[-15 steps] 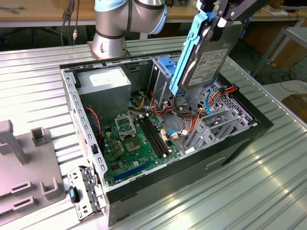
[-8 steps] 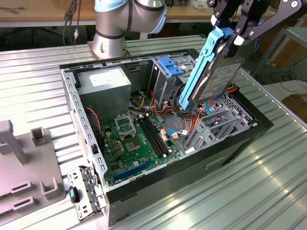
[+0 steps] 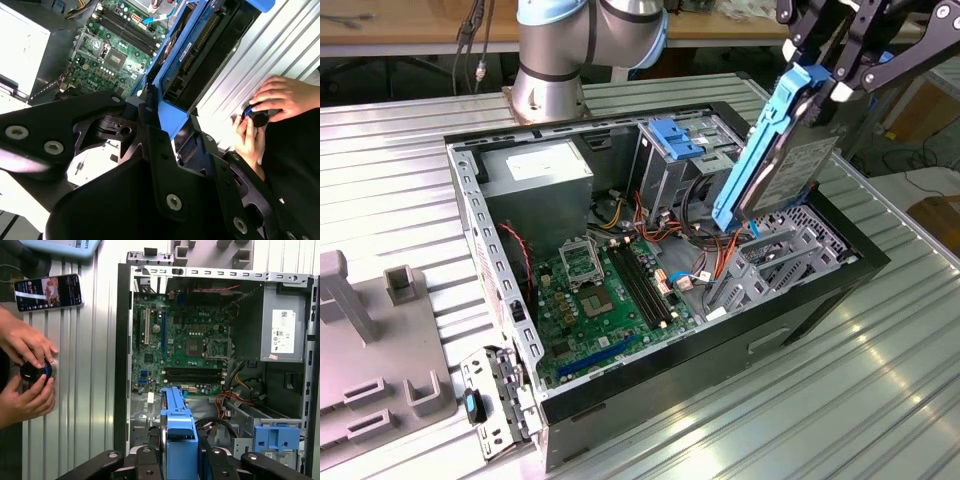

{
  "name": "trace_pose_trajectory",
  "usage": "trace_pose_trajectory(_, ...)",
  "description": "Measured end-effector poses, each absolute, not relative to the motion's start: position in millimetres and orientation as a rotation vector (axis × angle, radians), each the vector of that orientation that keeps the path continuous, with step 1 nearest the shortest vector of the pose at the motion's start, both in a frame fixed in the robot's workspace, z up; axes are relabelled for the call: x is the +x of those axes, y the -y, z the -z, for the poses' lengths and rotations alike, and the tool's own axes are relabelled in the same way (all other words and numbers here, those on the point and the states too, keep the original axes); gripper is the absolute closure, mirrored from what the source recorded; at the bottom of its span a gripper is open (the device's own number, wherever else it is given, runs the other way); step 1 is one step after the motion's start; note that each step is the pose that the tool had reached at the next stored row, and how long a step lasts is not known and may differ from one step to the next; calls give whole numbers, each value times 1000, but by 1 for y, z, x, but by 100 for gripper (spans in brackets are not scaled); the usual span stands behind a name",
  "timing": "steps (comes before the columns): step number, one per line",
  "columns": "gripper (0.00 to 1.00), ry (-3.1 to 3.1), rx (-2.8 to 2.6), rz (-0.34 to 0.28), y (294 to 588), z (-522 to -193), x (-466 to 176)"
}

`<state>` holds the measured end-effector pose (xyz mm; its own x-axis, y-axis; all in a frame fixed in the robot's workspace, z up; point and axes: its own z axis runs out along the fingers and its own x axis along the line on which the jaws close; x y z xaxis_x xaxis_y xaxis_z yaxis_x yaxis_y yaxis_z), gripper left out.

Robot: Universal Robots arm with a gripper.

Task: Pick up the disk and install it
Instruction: 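Insert the disk into the insertion slot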

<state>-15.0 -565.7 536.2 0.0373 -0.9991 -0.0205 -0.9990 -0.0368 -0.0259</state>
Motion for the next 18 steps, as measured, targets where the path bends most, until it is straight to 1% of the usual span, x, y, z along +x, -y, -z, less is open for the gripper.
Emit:
trace_pose_trajectory(8,63,-2157,-2239,5,566,-535,-6)
trace_pose_trajectory(14,63,-2157,-2239,5,566,-531,19)
trace_pose_trajectory(18,63,-2157,-2239,5,566,-520,39)
